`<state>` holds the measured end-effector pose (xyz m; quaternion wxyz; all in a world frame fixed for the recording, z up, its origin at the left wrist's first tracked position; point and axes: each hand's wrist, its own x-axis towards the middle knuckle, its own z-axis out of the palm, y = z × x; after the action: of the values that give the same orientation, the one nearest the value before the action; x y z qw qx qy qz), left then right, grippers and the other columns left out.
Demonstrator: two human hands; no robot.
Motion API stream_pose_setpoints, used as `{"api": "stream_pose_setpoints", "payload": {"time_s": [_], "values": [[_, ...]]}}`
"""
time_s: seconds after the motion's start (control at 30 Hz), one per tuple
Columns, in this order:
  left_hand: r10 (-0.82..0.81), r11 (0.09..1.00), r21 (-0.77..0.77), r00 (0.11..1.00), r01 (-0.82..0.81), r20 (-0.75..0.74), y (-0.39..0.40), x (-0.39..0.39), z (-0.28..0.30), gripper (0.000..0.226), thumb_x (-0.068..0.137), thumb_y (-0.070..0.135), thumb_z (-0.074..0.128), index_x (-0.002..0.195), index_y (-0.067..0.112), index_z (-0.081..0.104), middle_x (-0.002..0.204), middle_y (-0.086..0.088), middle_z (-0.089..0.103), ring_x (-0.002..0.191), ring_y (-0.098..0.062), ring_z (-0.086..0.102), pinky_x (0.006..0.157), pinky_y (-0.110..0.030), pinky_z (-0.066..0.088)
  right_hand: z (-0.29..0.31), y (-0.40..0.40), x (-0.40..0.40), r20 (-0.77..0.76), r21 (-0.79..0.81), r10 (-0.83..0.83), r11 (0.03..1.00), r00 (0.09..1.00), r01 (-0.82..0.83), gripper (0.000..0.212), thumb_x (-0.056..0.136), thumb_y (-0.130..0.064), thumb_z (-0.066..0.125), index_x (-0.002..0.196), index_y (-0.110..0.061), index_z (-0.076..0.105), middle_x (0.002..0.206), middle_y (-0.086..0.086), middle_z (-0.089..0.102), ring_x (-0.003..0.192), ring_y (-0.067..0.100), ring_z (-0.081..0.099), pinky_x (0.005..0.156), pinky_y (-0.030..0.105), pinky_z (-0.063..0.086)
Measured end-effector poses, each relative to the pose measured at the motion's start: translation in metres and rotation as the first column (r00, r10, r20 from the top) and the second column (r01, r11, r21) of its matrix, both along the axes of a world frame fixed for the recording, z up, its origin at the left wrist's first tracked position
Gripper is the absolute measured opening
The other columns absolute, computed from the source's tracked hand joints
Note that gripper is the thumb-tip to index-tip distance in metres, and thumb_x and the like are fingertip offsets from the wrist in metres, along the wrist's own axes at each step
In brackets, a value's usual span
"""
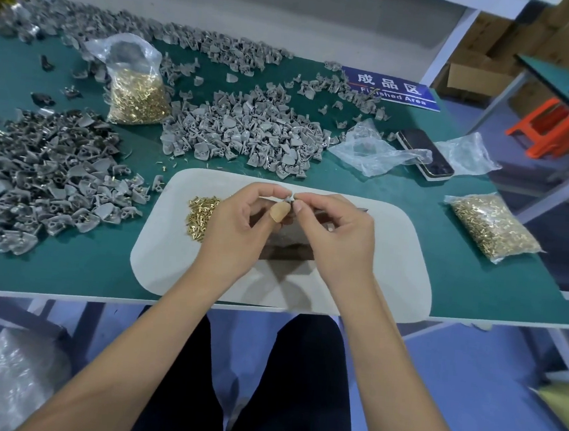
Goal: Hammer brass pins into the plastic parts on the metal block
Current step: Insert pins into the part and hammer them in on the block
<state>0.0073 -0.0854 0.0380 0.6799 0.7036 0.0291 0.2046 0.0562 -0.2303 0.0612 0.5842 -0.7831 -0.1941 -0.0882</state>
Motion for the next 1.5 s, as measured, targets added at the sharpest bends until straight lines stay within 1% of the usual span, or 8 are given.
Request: {"api": "stream_pose_setpoints", "payload": {"time_s": [0.13, 0.2, 0.3, 0.4, 0.6, 0.77, 1.03, 1.5], "values": [[0.026, 0.991, 0.129, 0.999, -0.022, -0.031, -0.003, 0.002, 0.000, 0.013, 0.097, 0.022, 0.067, 0.100, 0.034, 0.065, 0.092, 0.016, 0.077, 0.088, -0.004, 0.073, 0.077, -0.021, 0.055, 0.004, -0.014, -0.002, -0.031, -0.086, -0.016, 0.996, 0.999, 0.013, 0.016, 0.092, -0.009, 0.073, 0.105, -0.016, 0.081, 0.093, -0.006, 0.077, 0.081, 0.007, 0.067, 0.075, 0.016, 0.049], [0.052, 0.975, 0.221, 0.997, -0.037, -0.062, -0.003, 0.001, -0.003, 0.011, 0.097, 0.023, 0.066, 0.100, 0.033, 0.064, 0.094, 0.017, 0.075, 0.091, -0.004, 0.070, 0.081, -0.018, 0.050, 0.001, -0.034, 0.000, -0.031, -0.195, -0.179, 0.966, 0.983, 0.169, 0.016, 0.098, -0.016, 0.067, 0.108, -0.017, 0.079, 0.094, -0.009, 0.075, 0.083, 0.010, 0.068, 0.077, 0.022, 0.051], [0.153, 0.844, 0.522, 0.988, -0.122, -0.018, 0.000, 0.000, -0.007, 0.009, 0.092, 0.025, 0.071, 0.095, 0.033, 0.070, 0.086, 0.015, 0.070, 0.090, -0.009, 0.058, 0.083, -0.016, 0.037, -0.015, -0.069, -0.003, 0.041, -0.584, -0.391, 0.738, 0.920, 0.339, 0.026, 0.101, -0.030, 0.060, 0.117, -0.013, 0.071, 0.105, 0.004, 0.070, 0.100, 0.025, 0.062, 0.081, 0.036, 0.047], [0.209, 0.750, 0.647, 0.977, -0.138, -0.034, 0.006, -0.001, -0.009, 0.004, 0.089, 0.032, 0.075, 0.093, 0.034, 0.075, 0.084, 0.014, 0.066, 0.092, -0.017, 0.051, 0.082, -0.027, 0.035, -0.028, -0.080, -0.011, -0.038, -0.799, -0.412, 0.560, 0.910, 0.220, 0.036, 0.099, -0.044, 0.060, 0.116, -0.013, 0.061, 0.111, 0.009, 0.059, 0.108, 0.033, 0.053, 0.079, 0.041, 0.041], [0.174, 0.721, 0.685, 0.984, -0.104, -0.033, 0.015, -0.004, -0.003, 0.003, 0.089, 0.033, 0.075, 0.091, 0.033, 0.077, 0.082, 0.012, 0.065, 0.090, -0.014, 0.046, 0.081, -0.027, 0.037, -0.006, -0.091, 0.001, -0.106, -0.803, -0.332, 0.584, 0.937, 0.116, 0.021, 0.104, -0.033, 0.051, 0.092, -0.015, 0.053, 0.104, 0.013, 0.056, 0.082, 0.036, 0.053, 0.071, 0.041, 0.043], [0.159, 0.691, 0.721, 0.985, -0.059, -0.072, 0.013, -0.003, 0.002, 0.006, 0.091, 0.028, 0.074, 0.092, 0.025, 0.079, 0.084, 0.006, 0.062, 0.093, -0.018, 0.045, 0.082, -0.031, 0.039, 0.015, -0.083, -0.018, -0.131, -0.574, -0.150, 0.817, 0.980, 0.048, 0.007, 0.107, -0.034, 0.045, 0.111, -0.036, 0.050, 0.080, -0.011, 0.066, 0.072, 0.013, 0.060, 0.062, 0.035, 0.046], [0.203, 0.636, 0.768, 0.977, -0.081, -0.065, 0.008, -0.007, 0.007, 0.012, 0.094, 0.028, 0.070, 0.097, 0.021, 0.079, 0.091, 0.001, 0.064, 0.099, -0.024, 0.049, 0.084, -0.041, 0.043, 0.025, -0.057, -0.037, 0.073, -0.746, -0.116, 0.653, 0.991, 0.131, 0.028, 0.106, -0.050, 0.037, 0.132, -0.051, 0.047, 0.082, -0.009, 0.067, 0.076, 0.029, 0.056, 0.067, 0.041, 0.051], [0.278, 0.587, 0.798, 0.960, -0.137, -0.040, 0.006, -0.010, 0.006, 0.012, 0.094, 0.033, 0.070, 0.087, 0.029, 0.078, 0.086, 0.008, 0.067, 0.095, -0.023, 0.052, 0.070, -0.040, 0.048, 0.027, -0.052, -0.049, 0.115, -0.702, -0.078, 0.699, 0.990, 0.137, 0.038, 0.103, -0.056, 0.029, 0.136, -0.049, 0.045, 0.075, -0.004, 0.065, 0.072, 0.035, 0.058, 0.063, 0.044, 0.052]]}}
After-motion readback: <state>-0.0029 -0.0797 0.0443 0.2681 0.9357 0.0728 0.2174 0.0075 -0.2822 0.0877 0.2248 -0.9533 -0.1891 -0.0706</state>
